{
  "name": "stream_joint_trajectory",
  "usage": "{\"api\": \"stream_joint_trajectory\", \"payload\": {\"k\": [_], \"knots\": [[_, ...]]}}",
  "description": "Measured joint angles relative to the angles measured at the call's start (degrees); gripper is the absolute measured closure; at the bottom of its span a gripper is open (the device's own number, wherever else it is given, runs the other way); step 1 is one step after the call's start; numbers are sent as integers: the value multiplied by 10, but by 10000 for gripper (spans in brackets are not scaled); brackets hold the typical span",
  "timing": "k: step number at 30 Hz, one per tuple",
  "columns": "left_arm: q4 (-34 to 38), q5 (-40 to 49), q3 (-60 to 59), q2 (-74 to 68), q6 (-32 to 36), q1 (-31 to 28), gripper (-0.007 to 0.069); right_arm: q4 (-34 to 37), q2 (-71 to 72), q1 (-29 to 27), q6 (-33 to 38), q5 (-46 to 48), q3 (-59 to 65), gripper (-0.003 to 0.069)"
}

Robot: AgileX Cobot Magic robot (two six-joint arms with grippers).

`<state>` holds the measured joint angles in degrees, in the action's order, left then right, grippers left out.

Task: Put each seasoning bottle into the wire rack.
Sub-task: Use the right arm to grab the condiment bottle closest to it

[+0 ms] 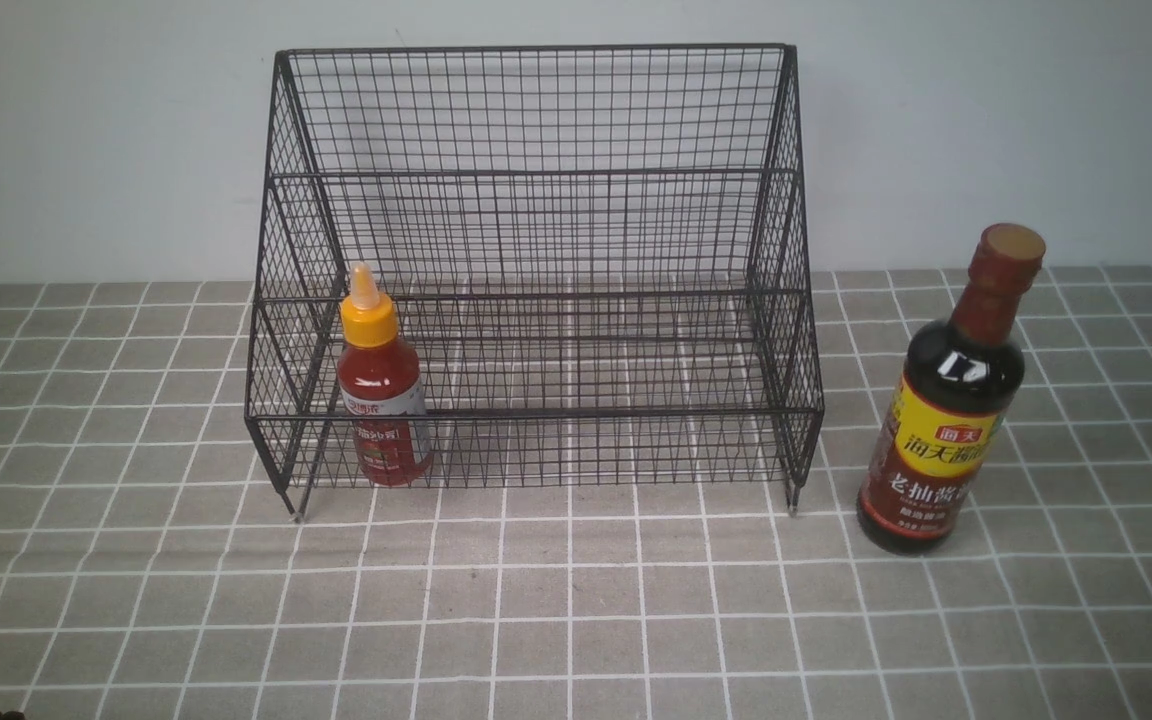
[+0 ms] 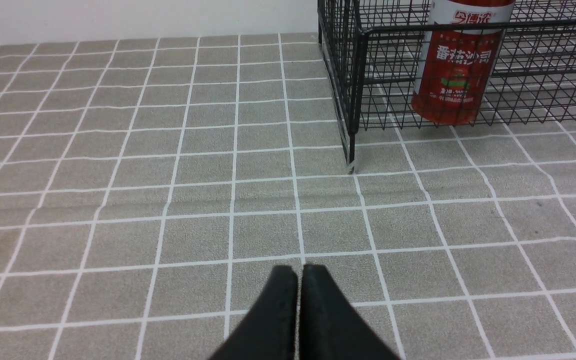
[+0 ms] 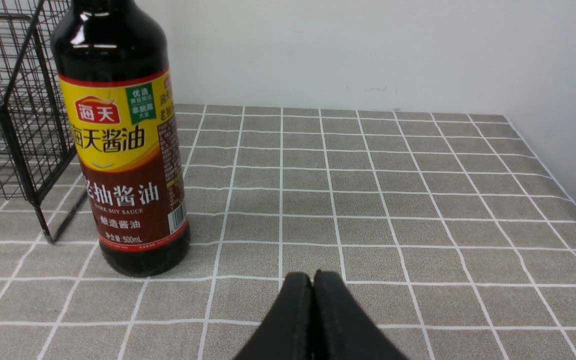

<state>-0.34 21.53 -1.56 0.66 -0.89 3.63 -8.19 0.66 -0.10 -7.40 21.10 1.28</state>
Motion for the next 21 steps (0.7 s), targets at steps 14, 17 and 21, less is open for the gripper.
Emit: {"api": "stream_joint_trajectory", "payload": {"k": [14,17,21], "knots": [[0,0,0,0,0,0,631,100,0,0,-42,-272,4,676],[0,0,0,0,0,0,631,101,0,0,-41,-278,4,676],[0,0,0,0,0,0,631,106,0,0,-42,-313,4,676]]}}
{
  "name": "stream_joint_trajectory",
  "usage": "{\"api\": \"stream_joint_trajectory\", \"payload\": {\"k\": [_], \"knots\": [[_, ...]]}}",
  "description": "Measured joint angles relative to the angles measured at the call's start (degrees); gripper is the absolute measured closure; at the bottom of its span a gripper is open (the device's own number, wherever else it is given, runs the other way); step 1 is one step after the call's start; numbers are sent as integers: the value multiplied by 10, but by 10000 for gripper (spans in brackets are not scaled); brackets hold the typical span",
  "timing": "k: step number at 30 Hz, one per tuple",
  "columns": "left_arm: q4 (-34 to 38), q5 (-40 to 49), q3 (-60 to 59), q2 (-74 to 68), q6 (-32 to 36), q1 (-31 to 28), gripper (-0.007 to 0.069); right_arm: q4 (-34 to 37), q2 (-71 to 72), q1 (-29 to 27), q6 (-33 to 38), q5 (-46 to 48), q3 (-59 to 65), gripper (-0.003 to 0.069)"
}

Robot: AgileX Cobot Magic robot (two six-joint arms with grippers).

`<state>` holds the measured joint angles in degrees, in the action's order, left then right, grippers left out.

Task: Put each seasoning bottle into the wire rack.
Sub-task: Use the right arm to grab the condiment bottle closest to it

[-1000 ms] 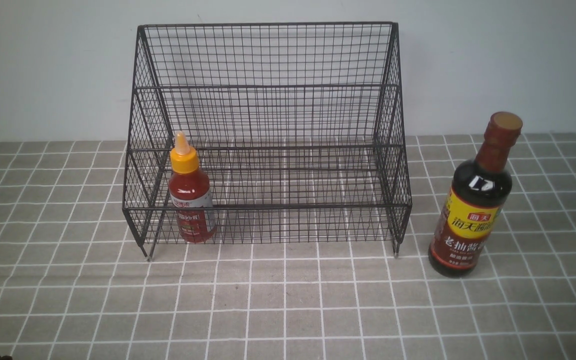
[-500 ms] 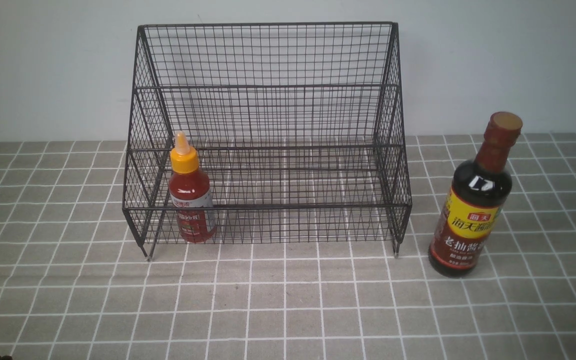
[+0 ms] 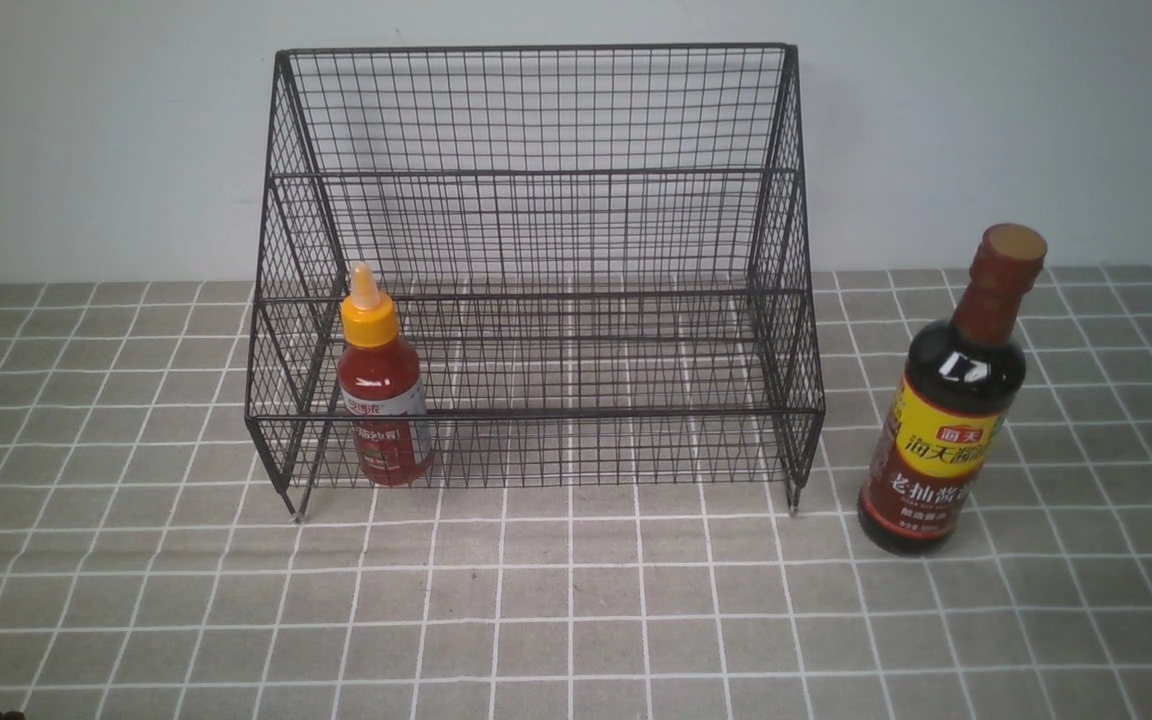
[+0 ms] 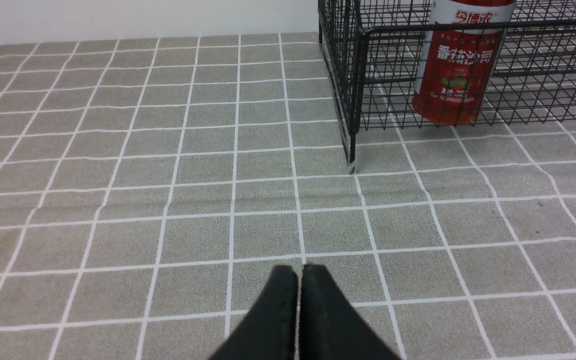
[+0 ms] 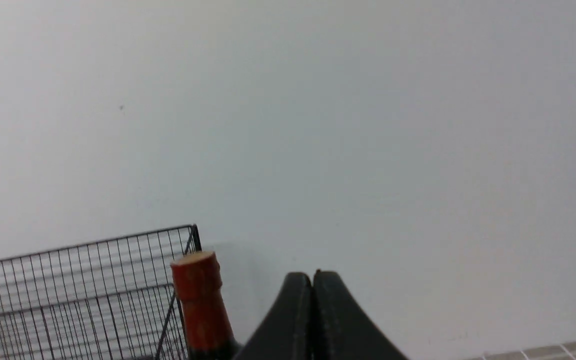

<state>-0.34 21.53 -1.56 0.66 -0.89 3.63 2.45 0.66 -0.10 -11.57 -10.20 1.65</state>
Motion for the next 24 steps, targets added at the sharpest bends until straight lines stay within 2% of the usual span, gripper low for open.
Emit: {"api": "stream_joint_trajectory", "payload": {"k": [4,8,12,15,22,24], "knots": [[0,0,0,0,0,0,631,2,0,0,-24,-15,0,676],[0,0,0,0,0,0,631,-17,-14,0,-52,31,-33,676],[0,0,0,0,0,0,631,-56,-87,1,-80,81,-107,676],[0,0,0,0,0,0,631,-98,-224,32,-99,131,-201,676],[0,0,0,0,0,0,631,-160,-408,119,-100,151,-320,660],[0,0,0,0,0,0,631,-173,-478,149,-100,151,-367,631]]}}
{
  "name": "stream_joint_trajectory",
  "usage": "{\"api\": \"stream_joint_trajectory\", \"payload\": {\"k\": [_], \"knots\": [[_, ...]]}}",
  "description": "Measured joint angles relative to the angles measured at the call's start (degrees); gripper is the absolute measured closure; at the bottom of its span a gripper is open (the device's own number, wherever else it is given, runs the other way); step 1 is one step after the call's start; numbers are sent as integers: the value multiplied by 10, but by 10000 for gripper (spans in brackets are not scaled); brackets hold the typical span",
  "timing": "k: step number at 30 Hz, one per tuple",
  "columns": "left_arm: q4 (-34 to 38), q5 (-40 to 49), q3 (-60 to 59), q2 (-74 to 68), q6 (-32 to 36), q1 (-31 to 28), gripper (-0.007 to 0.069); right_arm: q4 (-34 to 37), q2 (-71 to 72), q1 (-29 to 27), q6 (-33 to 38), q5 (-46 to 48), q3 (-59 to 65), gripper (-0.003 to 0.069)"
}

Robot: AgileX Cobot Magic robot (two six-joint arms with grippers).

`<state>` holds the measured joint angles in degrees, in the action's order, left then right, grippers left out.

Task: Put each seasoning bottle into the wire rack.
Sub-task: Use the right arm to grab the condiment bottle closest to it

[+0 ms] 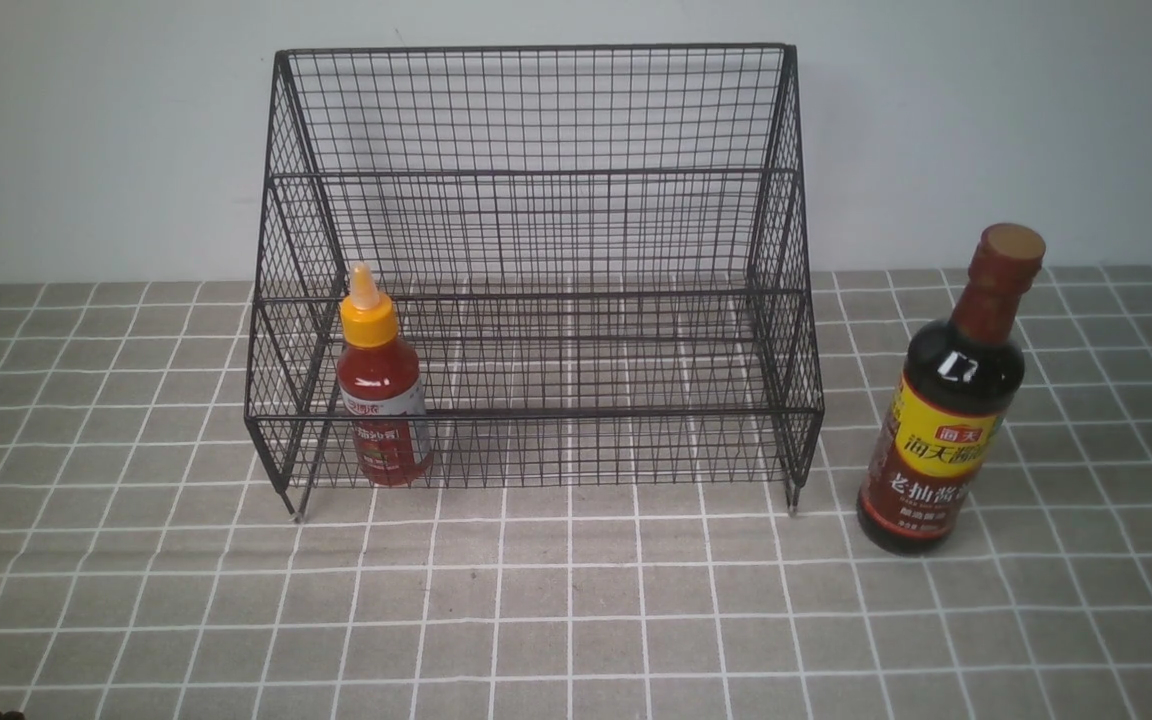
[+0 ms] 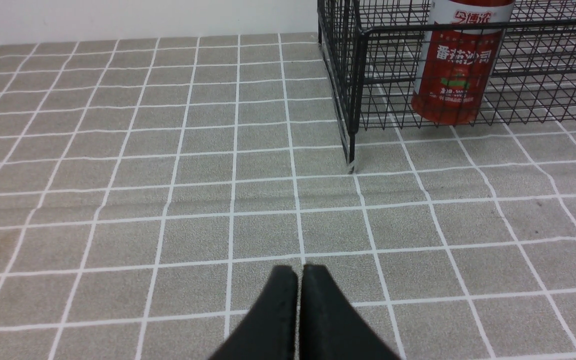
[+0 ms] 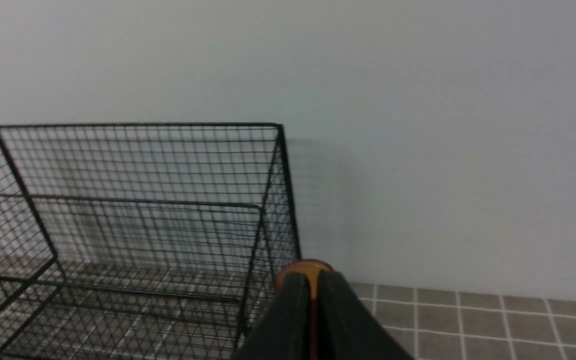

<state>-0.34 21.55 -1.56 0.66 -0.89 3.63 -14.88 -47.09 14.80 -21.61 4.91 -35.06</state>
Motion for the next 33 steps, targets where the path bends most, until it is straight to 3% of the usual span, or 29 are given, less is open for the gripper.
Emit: {"api": "stream_joint_trajectory", "payload": {"k": [5,11,15,19,23,26,29,33], "knots": [[0,0,0,0,0,0,631,-11,-104,18,-1,-2,-65,515],[0,0,0,0,0,0,631,-51,-224,17,-1,-26,-127,237],[0,0,0,0,0,0,631,-58,-269,2,-2,-27,-130,132],[0,0,0,0,0,0,631,-56,-295,-5,-12,-10,-131,93],[0,0,0,0,0,0,631,-56,-315,-5,-14,3,-131,96],[0,0,0,0,0,0,631,-56,-331,-5,-15,14,-132,155],[0,0,0,0,0,0,631,-55,-345,-5,-15,22,-132,393],[0,0,0,0,0,0,631,-54,-327,-5,-15,41,-131,386]]}}
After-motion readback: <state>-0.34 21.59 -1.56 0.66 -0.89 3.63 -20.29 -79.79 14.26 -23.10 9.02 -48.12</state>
